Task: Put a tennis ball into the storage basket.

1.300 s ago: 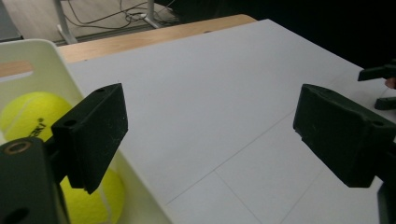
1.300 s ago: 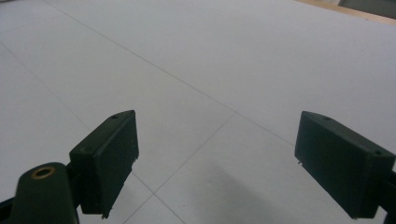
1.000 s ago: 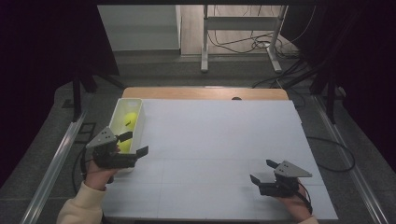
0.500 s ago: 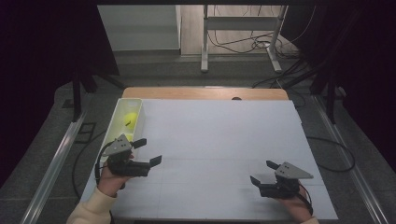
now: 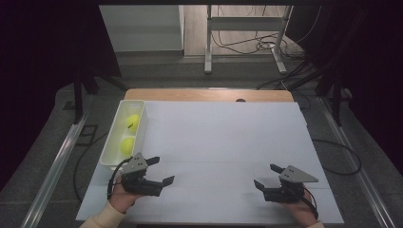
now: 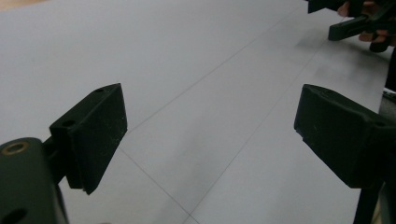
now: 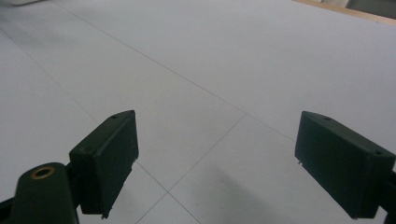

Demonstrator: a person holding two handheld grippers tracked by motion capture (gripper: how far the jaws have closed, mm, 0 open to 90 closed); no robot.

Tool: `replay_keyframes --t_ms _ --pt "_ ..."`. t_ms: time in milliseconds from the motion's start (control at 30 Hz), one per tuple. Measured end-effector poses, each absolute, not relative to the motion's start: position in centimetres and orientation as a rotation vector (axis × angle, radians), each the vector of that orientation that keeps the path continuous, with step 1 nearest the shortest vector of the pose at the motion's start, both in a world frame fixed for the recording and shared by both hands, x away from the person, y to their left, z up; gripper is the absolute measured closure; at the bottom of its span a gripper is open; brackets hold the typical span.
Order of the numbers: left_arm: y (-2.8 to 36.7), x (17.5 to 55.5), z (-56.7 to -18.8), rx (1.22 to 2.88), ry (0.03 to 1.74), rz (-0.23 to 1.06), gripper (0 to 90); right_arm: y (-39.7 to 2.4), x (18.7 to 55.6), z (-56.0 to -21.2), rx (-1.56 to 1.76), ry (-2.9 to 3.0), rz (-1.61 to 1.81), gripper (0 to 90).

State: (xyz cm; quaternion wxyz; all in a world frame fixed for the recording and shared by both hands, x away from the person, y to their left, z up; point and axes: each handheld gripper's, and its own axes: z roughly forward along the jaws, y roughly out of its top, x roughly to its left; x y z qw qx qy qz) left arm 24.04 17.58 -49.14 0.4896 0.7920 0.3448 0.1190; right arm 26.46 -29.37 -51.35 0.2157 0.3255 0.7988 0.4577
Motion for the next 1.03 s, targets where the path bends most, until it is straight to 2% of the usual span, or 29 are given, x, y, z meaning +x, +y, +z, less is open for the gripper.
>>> replay_keyframes --t_ms 233,1033 --pt "17.6 24.0 -50.6 1.961 0.861 0.285 10.1 -29.3 26.5 -51.4 0.901 2.223 1.283 13.9" --pt "18.5 24.4 -51.1 1.941 0.902 0.283 10.2 -29.2 26.4 -51.5 0.883 2.239 1.287 13.7"
